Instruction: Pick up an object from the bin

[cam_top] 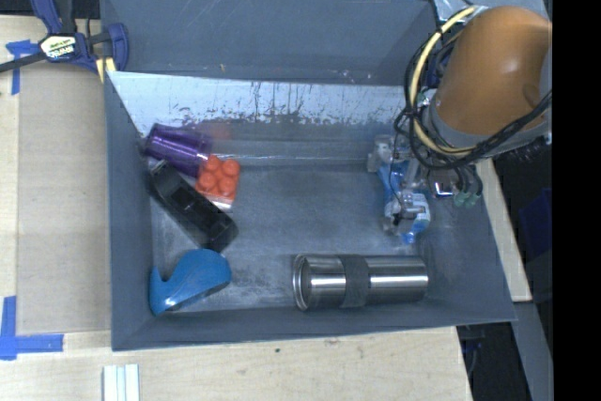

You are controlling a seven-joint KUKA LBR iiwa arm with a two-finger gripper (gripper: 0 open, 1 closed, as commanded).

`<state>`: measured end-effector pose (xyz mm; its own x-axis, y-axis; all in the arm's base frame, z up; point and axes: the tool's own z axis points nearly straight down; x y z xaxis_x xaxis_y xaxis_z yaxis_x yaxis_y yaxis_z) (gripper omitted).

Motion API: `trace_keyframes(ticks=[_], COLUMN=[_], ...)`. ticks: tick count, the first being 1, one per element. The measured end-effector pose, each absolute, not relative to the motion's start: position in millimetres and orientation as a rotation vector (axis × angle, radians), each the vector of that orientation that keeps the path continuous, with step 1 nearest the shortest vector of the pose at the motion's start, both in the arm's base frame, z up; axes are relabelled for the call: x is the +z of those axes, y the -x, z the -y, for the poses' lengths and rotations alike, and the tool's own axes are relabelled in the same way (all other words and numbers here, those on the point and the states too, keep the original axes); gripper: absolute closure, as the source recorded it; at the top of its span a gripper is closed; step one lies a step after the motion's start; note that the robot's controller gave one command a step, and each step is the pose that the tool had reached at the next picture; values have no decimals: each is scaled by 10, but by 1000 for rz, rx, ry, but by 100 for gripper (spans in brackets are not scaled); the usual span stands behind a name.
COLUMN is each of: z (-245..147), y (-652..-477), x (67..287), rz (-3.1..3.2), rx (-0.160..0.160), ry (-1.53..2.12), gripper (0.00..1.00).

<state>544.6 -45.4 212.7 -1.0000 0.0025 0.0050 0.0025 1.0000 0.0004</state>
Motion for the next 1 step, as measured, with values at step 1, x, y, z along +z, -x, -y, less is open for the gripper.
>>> trace_keyframes(ticks=[1], z=[452], y=[-5461], x=[2176], rz=[3145], rx=[1], ry=[0], gripper=[0])
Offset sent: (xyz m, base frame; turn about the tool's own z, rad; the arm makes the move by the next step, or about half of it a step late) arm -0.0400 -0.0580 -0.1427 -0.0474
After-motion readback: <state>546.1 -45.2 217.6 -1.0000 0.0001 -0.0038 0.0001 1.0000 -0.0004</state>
